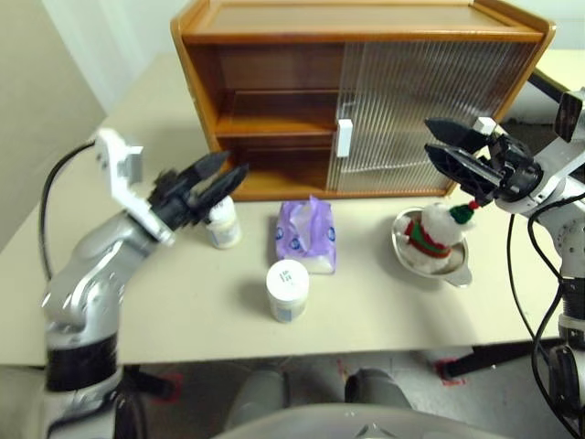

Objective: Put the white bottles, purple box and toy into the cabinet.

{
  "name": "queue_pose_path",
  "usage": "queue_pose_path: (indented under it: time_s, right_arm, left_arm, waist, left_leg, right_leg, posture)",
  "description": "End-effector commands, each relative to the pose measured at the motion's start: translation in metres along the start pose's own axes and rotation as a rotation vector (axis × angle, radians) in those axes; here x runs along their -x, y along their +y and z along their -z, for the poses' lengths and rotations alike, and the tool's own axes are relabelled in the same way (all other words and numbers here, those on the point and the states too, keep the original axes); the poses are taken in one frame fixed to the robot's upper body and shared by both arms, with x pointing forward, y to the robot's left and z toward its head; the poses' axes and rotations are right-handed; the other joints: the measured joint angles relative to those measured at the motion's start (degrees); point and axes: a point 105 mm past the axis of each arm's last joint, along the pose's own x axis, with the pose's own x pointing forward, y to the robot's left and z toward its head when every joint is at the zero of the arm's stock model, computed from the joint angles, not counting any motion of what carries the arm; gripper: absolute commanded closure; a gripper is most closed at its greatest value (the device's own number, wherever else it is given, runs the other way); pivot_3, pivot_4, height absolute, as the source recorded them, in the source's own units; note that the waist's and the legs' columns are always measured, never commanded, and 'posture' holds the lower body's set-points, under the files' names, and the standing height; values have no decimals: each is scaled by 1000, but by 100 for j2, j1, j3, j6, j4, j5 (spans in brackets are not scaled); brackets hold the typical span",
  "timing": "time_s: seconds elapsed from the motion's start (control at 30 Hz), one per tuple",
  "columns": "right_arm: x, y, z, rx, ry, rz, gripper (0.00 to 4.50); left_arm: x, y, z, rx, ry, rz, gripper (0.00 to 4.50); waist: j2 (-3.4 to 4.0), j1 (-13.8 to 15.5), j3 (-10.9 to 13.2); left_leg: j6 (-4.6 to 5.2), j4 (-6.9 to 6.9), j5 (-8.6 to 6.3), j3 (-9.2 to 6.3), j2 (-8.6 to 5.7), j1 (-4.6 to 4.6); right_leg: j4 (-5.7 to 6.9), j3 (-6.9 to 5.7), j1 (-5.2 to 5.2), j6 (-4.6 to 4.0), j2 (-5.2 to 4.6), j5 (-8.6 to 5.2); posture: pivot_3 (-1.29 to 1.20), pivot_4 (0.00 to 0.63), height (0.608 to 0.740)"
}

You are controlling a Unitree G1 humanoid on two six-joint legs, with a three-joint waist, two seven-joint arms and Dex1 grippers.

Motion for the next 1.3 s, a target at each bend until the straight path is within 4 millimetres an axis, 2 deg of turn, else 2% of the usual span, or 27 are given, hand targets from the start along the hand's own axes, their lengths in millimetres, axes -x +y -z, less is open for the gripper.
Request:
queue_pose_path:
  time_s: [0.03,0.07,0.3,0.53,0.9,1.3]
  right_arm:
    - [-4,0,3,-8,11,-20,0]
    - [-4,0,4,-9,11,-22,0]
    - [-5,1,5,-12,12,-28,0]
    - [-4,1,3,-8,12,-25,0]
    - [-3,2,-4,6,19,-21,0]
    - [-1,4,-5,13,17,-9,0]
  left_arm:
    - [15,8,-1,-58,2,-4,431]
    - [18,10,0,-60,5,-10,10]
    - [49,16,32,-52,88,8,10]
    - [62,27,60,7,90,-68,10]
    - [56,21,101,3,165,-27,10]
    - [55,34,123,-70,177,-56,10]
  waist:
    - [2,90,1]
    - [3,119,1]
    - [10,231,5]
    - [12,232,5]
    - [12,219,5]
    - [12,204,4]
  left_leg:
    - [-10,0,-6,0,4,-1]
    - [-12,0,-7,0,9,-3]
    - [-30,-5,-17,2,49,-4]
    - [-35,-22,-20,1,59,-6]
    - [-37,-31,-21,2,59,-7]
    - [-37,-38,-21,4,60,-7]
  right_leg:
    - [-3,-1,-2,-6,-9,2]
    - [-4,-5,-2,-11,-14,2]
    - [-6,-7,-12,-47,-3,-10]
    - [-8,-3,-16,-59,-2,-17]
    - [-12,-3,-18,-59,-2,-17]
    - [-16,-4,-24,-60,-2,-17]
  posture:
    - [154,0,740]
    - [154,0,740]
    - [148,0,740]
    - [127,0,740]
    - [99,0,740]
    - [75,0,740]
